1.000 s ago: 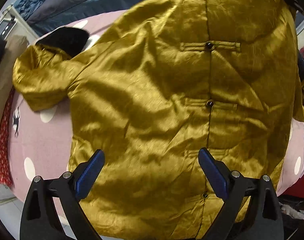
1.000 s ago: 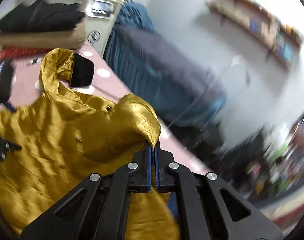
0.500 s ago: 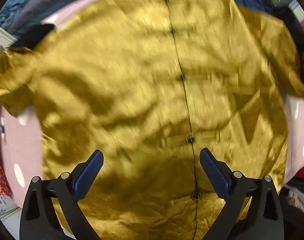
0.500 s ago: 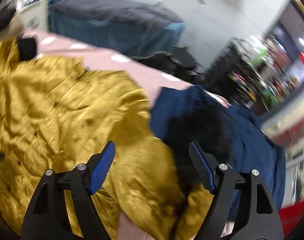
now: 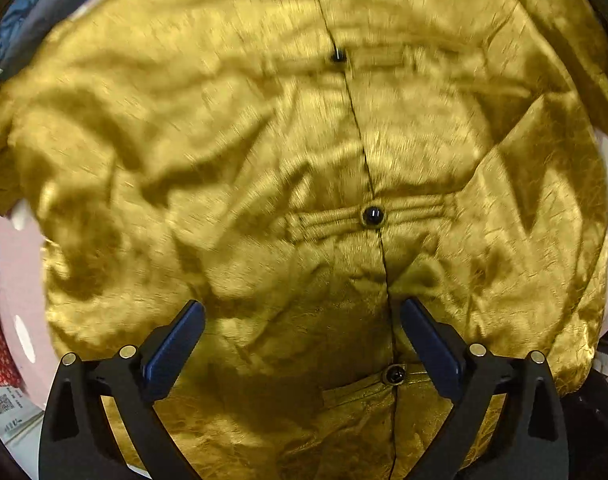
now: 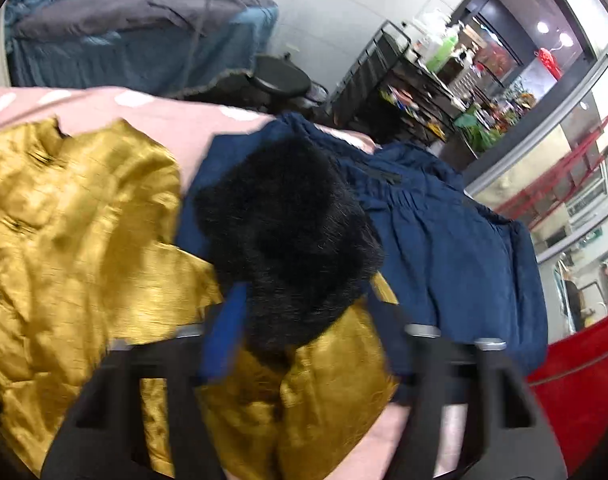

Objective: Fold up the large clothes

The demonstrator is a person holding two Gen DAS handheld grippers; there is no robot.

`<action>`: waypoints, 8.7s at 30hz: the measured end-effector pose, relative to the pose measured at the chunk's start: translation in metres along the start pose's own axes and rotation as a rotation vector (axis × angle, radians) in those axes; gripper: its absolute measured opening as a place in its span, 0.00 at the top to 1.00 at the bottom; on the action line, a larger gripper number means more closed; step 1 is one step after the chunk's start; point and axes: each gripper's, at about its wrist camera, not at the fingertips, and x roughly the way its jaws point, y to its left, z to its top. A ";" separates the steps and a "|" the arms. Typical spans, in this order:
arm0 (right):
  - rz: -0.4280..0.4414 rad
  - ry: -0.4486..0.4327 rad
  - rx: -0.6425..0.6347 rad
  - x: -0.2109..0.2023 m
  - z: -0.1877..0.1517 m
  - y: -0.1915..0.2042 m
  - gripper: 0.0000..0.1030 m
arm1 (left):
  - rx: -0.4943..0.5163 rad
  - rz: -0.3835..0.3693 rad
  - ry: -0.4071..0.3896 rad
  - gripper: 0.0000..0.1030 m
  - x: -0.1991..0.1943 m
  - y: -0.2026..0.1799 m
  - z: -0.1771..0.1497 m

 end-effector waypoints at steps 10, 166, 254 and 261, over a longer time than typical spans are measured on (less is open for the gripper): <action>0.044 -0.066 0.410 -0.043 -0.024 -0.143 0.84 | -0.068 0.006 -0.115 0.07 -0.043 0.010 -0.007; 0.538 0.346 -0.110 0.016 -0.031 0.177 0.05 | -0.204 0.088 -0.413 0.06 -0.077 0.114 0.106; 1.028 -0.363 0.257 -0.214 0.205 0.095 0.84 | -0.368 -0.136 -0.460 0.07 -0.107 0.149 0.031; 0.777 -0.204 0.143 -0.139 0.132 0.090 0.84 | -0.513 -0.248 -0.519 0.07 -0.120 0.206 0.055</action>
